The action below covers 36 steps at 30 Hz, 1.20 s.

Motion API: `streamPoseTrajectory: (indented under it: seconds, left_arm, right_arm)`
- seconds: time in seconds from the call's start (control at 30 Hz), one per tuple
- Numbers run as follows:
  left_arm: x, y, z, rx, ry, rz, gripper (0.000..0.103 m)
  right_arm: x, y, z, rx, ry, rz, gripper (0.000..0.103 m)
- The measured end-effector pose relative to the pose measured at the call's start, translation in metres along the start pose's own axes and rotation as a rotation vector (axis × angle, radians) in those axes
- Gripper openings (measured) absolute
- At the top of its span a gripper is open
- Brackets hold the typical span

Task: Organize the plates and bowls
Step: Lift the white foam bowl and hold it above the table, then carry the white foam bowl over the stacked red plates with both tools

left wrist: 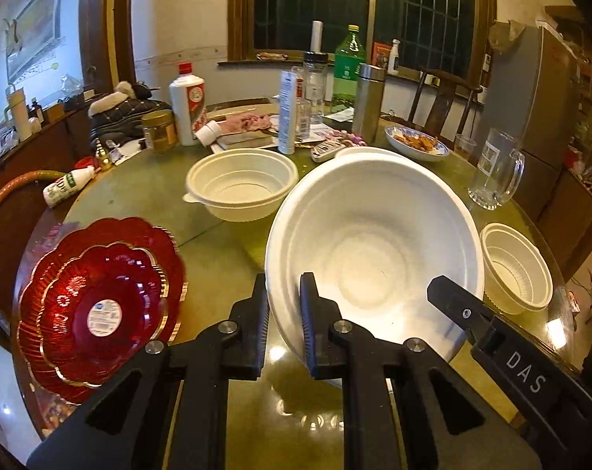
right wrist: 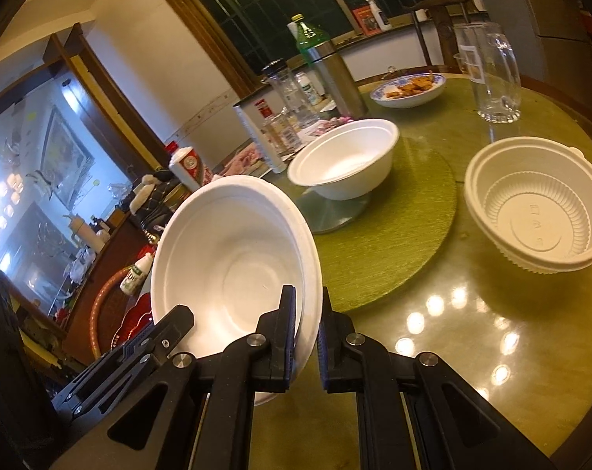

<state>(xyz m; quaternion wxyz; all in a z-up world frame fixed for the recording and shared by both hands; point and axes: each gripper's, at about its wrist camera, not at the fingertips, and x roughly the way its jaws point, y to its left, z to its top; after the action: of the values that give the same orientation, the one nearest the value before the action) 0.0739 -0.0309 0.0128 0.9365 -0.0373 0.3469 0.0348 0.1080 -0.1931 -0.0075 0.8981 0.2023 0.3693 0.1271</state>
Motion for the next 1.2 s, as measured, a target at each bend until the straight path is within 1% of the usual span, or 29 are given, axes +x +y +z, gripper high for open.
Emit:
streamPoseTrajectory:
  seconds: [0.43, 0.73, 1.2]
  left_arm:
    - [-0.022, 0.04, -0.002, -0.059, -0.028, 0.039, 0.013]
    - [-0.03, 0.074, -0.005, -0.105, -0.031, 0.08, 0.013]
    - [-0.04, 0.119, -0.009, -0.175, -0.044, 0.124, 0.013]
  right_arm:
    - [-0.001, 0.047, -0.009, -0.077, 0.018, 0.043, 0.009]
    - [0.01, 0.077, -0.017, -0.122, 0.046, 0.079, 0.009]
    - [0.025, 0.128, -0.03, -0.201, 0.08, 0.123, 0.009]
